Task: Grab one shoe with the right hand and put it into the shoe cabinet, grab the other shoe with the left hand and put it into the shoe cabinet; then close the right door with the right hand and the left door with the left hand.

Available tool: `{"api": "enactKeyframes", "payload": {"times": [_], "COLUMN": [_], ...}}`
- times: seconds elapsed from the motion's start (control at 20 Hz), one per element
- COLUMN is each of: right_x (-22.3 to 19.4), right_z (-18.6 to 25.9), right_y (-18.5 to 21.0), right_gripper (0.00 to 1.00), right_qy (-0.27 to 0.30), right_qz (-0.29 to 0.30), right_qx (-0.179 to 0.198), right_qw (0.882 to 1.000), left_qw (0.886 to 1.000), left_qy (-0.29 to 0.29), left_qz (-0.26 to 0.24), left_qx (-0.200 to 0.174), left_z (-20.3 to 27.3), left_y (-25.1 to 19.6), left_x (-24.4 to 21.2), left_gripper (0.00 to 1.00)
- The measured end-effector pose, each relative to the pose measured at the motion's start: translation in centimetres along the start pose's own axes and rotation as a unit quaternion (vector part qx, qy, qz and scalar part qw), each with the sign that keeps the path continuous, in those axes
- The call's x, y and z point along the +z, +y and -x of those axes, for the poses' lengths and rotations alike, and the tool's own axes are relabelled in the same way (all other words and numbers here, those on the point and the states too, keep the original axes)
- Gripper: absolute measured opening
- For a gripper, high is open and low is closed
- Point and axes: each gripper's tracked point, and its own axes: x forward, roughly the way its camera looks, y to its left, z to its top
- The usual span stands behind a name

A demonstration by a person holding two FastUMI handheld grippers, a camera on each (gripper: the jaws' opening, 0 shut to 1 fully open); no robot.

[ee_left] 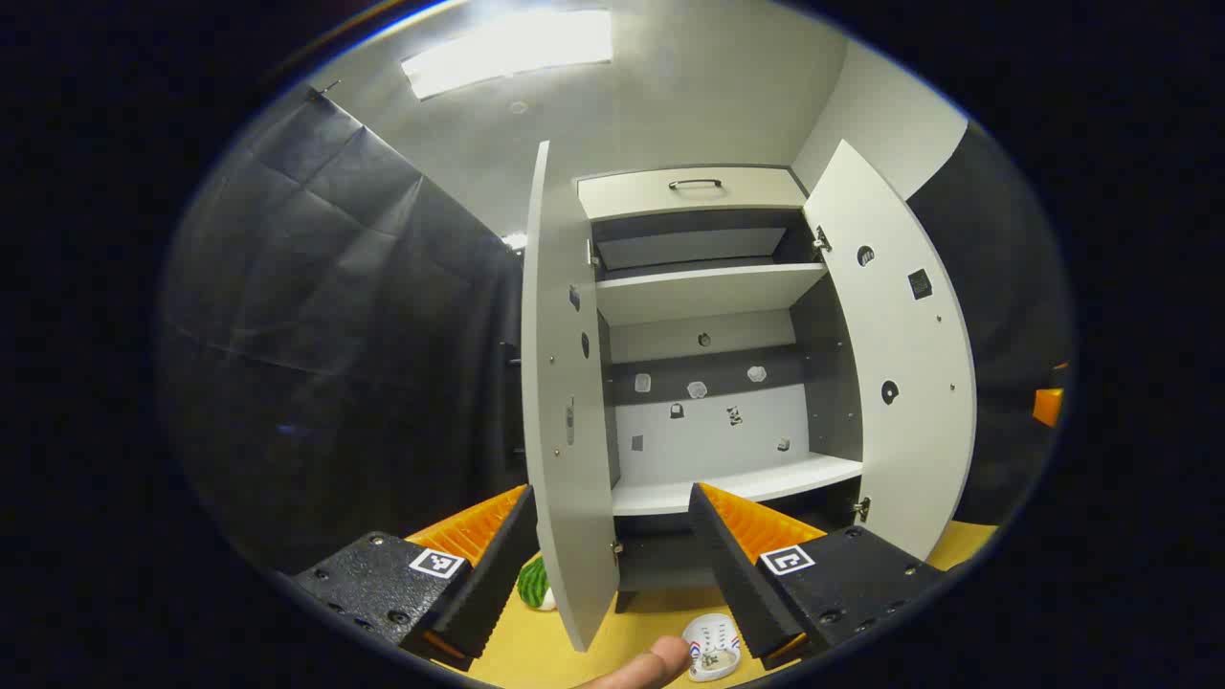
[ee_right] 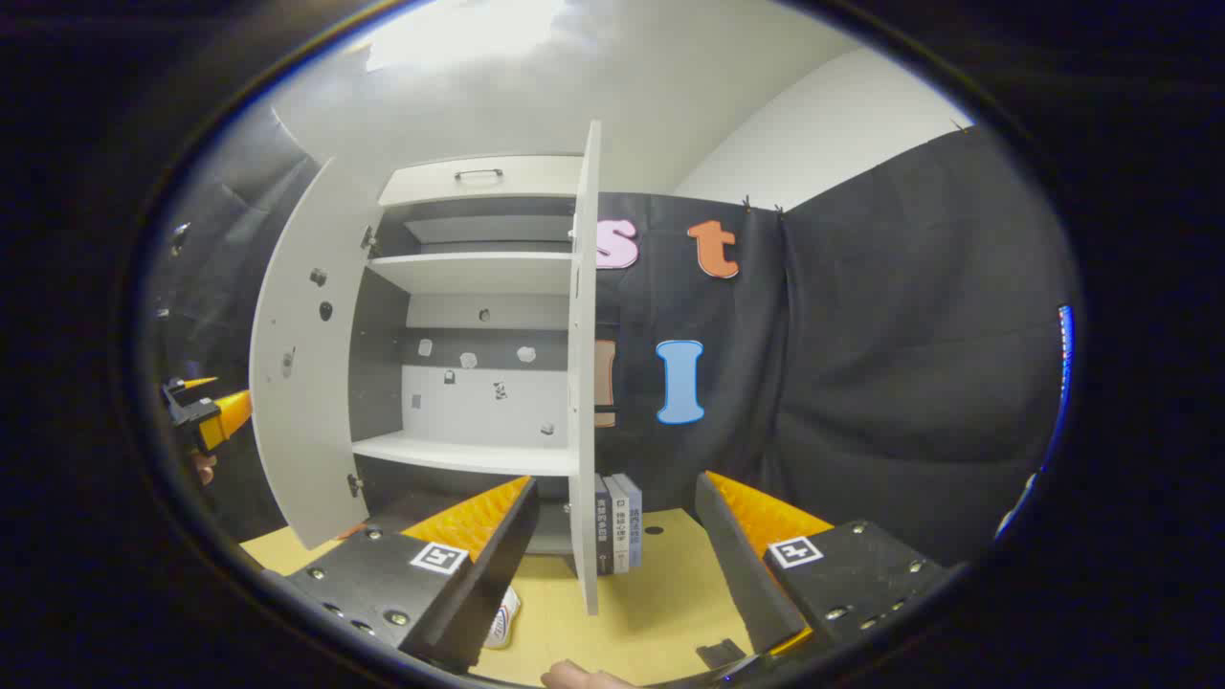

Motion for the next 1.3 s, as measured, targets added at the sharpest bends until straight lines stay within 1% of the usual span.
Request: {"api": "enactKeyframes", "payload": {"times": [0.05, 0.1, 0.2, 0.25, 0.35, 0.45, 0.55, 0.6, 0.65, 0.8, 0.85, 0.9, 1.05, 1.2, 1.25, 1.3], "right_x": [0.1, 0.0, 0.2, 0.3, 0.3, 0.4, -0.1, -0.2, -0.4, -0.7, -0.7, -0.8, -1.1, -1.8, -1.9, -2.2], "right_z": [0.1, 0.2, 0.4, 0.5, 0.8, 0.8, 0.8, 0.7, 0.7, 0.5, 0.5, 0.4, 0.2, -0.1, -0.2, -0.3], "right_y": [0.0, -0.1, -0.6, -0.8, -1.1, -1.0, -0.7, -0.6, -0.5, -0.3, -0.3, -0.3, 0.0, 1.2, 1.7, 2.4], "right_gripper": [0.98, 0.99, 0.98, 0.98, 0.98, 1.00, 0.98, 1.00, 0.98, 0.99, 0.99, 0.99, 0.99, 0.98, 0.95, 0.98], "right_qy": [0.000, -0.001, -0.004, -0.005, -0.006, -0.007, -0.004, -0.002, 0.000, 0.002, 0.002, 0.003, 0.008, 0.013, 0.014, 0.016], "right_qz": [0.001, 0.002, 0.002, 0.001, 0.002, 0.004, 0.006, 0.006, 0.006, 0.006, 0.007, 0.009, 0.012, 0.012, 0.012, 0.013], "right_qx": [0.001, 0.000, -0.004, -0.005, -0.006, -0.003, 0.000, 0.001, 0.001, 0.000, -0.001, -0.002, 0.000, 0.013, 0.017, 0.024], "right_qw": [1.000, 1.000, 1.000, 1.000, 1.000, 1.000, 1.000, 1.000, 1.000, 1.000, 1.000, 1.000, 1.000, 1.000, 1.000, 0.999], "left_qw": [0.999, 0.999, 1.000, 1.000, 1.000, 0.999, 0.999, 0.999, 0.999, 0.997, 0.997, 0.997, 0.997, 0.997, 0.997, 0.997], "left_qy": [0.015, 0.007, -0.010, -0.011, -0.005, 0.000, -0.003, -0.004, -0.004, 0.001, 0.001, 0.002, 0.004, 0.005, 0.005, 0.007], "left_qz": [0.029, 0.036, 0.012, 0.007, 0.019, 0.027, 0.020, 0.018, 0.017, 0.024, 0.025, 0.028, 0.034, 0.036, 0.038, 0.041], "left_qx": [-0.010, -0.005, 0.011, 0.008, -0.012, -0.023, -0.026, -0.033, -0.044, -0.069, -0.074, -0.074, -0.070, -0.069, -0.066, -0.066], "left_z": [-0.1, -0.3, -0.5, -0.3, 0.1, 0.6, 1.0, 1.4, 1.7, 2.7, 2.9, 2.9, 3.0, 3.2, 3.3, 3.4], "left_y": [-0.5, -0.2, 1.1, 1.0, 0.2, -0.1, -0.3, -0.6, -1.2, -2.1, -2.1, -2.0, -1.3, -0.5, -0.2, 0.1], "left_x": [-0.1, 0.7, 1.3, 1.4, 1.3, 0.9, 0.9, 0.8, 0.6, 0.0, -0.1, -0.2, -0.5, -1.0, -1.1, -1.2], "left_gripper": [0.97, 0.98, 0.98, 0.98, 0.97, 0.97, 0.97, 0.97, 0.97, 0.97, 0.95, 0.97, 0.97, 0.97, 0.97, 0.97]}}
